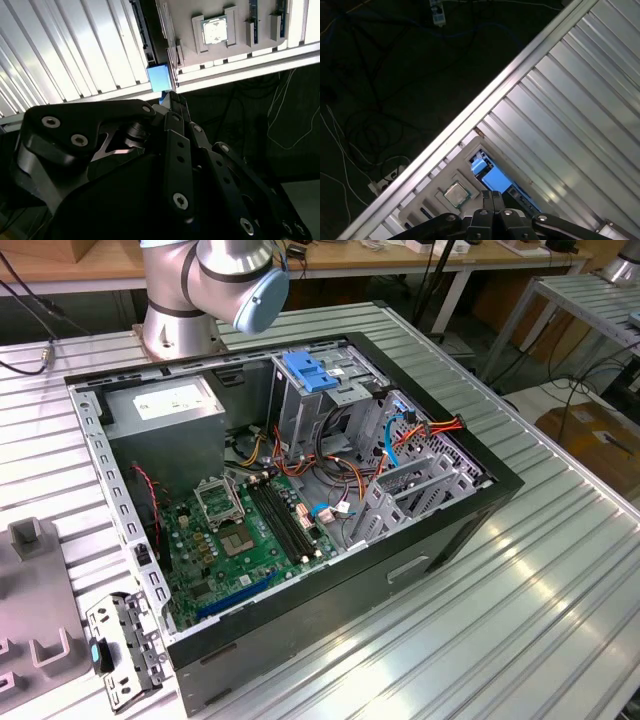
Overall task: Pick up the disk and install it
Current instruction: 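Pick up the disk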
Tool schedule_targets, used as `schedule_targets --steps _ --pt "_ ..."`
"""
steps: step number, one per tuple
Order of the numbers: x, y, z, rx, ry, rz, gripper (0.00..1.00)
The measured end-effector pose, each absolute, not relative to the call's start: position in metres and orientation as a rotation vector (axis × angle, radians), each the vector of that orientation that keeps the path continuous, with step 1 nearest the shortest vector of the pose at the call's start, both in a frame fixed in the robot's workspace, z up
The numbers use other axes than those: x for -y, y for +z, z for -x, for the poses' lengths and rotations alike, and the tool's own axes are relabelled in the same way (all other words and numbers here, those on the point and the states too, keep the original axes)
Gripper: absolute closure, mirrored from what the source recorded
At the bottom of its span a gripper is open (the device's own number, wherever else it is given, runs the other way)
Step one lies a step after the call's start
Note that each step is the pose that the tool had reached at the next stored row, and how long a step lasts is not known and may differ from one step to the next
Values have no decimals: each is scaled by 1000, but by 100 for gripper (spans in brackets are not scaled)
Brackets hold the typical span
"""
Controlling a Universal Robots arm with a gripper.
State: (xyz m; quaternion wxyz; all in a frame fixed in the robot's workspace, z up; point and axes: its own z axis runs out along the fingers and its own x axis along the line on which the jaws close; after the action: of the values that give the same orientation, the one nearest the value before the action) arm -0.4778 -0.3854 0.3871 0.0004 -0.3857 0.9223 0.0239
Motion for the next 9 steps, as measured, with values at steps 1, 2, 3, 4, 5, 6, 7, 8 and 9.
schedule_targets --steps 1,2,3,4,5,6,7,8,9 --pt "385 387 478 -2886 75 1239 89" --pt "385 387 478 -2875 75 1265 89" --pt "385 387 478 -2861 75 1298 89" --pt "385 387 478 -2849 75 1324 89" --pt "385 387 478 -2833 75 1359 89" --pt "385 387 478 -2821 75 1385 89" --pt "385 387 478 -2799 75 1430 89" --pt "385 387 478 -2787 74 1455 89" --pt "386 387 478 -2775 73 1482 89"
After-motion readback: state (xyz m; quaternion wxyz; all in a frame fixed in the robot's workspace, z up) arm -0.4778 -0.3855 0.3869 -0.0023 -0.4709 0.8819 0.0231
